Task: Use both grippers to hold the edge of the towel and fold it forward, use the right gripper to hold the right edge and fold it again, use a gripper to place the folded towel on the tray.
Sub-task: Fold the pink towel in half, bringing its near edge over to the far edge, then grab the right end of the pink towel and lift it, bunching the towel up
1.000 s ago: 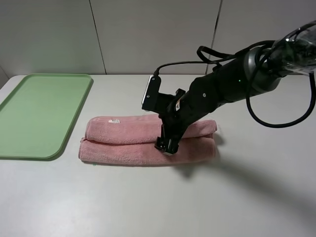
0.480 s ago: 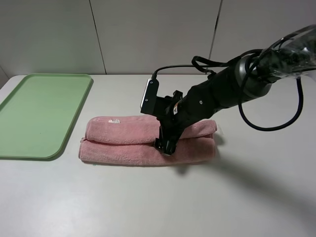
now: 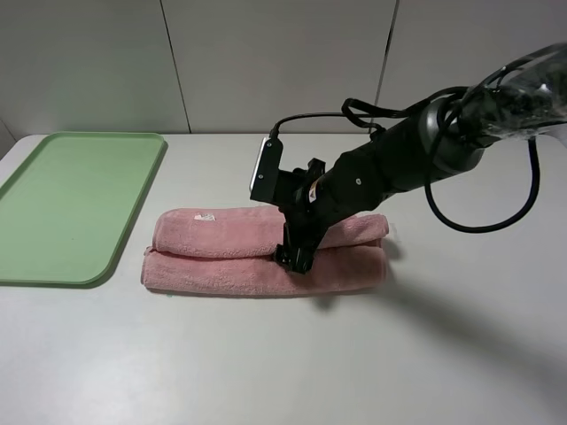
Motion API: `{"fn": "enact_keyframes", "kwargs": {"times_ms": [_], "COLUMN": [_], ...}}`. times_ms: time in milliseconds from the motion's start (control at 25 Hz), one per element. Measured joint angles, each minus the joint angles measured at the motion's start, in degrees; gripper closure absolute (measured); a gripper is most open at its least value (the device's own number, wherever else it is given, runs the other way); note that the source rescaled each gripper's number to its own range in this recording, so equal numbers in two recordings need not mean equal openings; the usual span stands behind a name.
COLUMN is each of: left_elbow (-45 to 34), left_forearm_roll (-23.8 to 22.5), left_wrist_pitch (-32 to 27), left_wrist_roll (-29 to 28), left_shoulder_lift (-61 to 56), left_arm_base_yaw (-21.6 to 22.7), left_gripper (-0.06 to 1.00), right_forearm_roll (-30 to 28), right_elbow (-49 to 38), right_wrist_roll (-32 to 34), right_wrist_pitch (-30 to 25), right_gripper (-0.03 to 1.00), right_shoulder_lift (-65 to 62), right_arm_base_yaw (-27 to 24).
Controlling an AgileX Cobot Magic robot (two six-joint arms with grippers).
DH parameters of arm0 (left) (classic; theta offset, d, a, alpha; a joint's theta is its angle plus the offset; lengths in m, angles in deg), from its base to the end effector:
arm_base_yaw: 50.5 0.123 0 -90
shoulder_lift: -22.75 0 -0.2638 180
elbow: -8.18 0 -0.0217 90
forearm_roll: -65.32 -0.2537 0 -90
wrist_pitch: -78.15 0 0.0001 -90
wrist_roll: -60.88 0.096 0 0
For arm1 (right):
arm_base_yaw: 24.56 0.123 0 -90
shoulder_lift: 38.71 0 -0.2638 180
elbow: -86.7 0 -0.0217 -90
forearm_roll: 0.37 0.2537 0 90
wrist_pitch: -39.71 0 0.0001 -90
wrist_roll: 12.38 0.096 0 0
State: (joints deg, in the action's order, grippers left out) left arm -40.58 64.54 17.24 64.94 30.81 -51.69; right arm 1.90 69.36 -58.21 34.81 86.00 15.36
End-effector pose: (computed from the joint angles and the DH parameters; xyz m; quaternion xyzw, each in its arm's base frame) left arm 0.0242 0.0006 0.2722 0.0390 0.8550 0.0197 0.5167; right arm 0.2879 0.2413 0.0726 -0.6387 0.7150 -0.0074 0.2844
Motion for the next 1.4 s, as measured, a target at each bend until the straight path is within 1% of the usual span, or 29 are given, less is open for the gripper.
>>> {"fn": "enact_keyframes", "kwargs": {"times_ms": [120,440,680,960,1200,1320,1400], "left_elbow": [0.0,0.0,0.0,0.0,0.0,0.0,0.0], "left_forearm_roll": [0.1,0.0,0.0,0.0,0.0,0.0,0.0], "left_wrist_pitch": [0.0,0.0,0.0,0.0,0.0,0.0,0.0], "left_wrist_roll": [0.0,0.0,0.0,0.0,0.0,0.0,0.0], "left_shoulder_lift": [0.0,0.0,0.0,0.0,0.0,0.0,0.0], "left_arm_base_yaw": [0.0,0.0,0.0,0.0,0.0,0.0,0.0], "left_gripper": [-0.05,-0.05,-0.05,-0.05,-0.05,-0.05,-0.05], "right_forearm_roll": [-1.0,-4.6,-7.8,-8.7,-8.4,-3.3,-0.5], "right_elbow": [2.2,9.6,14.4,15.2,15.2,15.3,15.3], "right_wrist_roll": [0.0,0.0,0.0,0.0,0.6,3.7,7.8], "right_wrist_pitch": [-0.9,-6.6,-6.9,-6.5,-7.2,-10.8,-12.9], "right_gripper": [-0.03,-0.03,-0.03,-0.03,-0.03,-0.03,-0.03], "right_shoulder_lift": [0.0,0.1,0.1,0.1,0.1,-0.3,-1.2], "right_arm_base_yaw": [0.0,-1.8,-5.6,-9.9,-10.3,-10.5,-11.2]}}
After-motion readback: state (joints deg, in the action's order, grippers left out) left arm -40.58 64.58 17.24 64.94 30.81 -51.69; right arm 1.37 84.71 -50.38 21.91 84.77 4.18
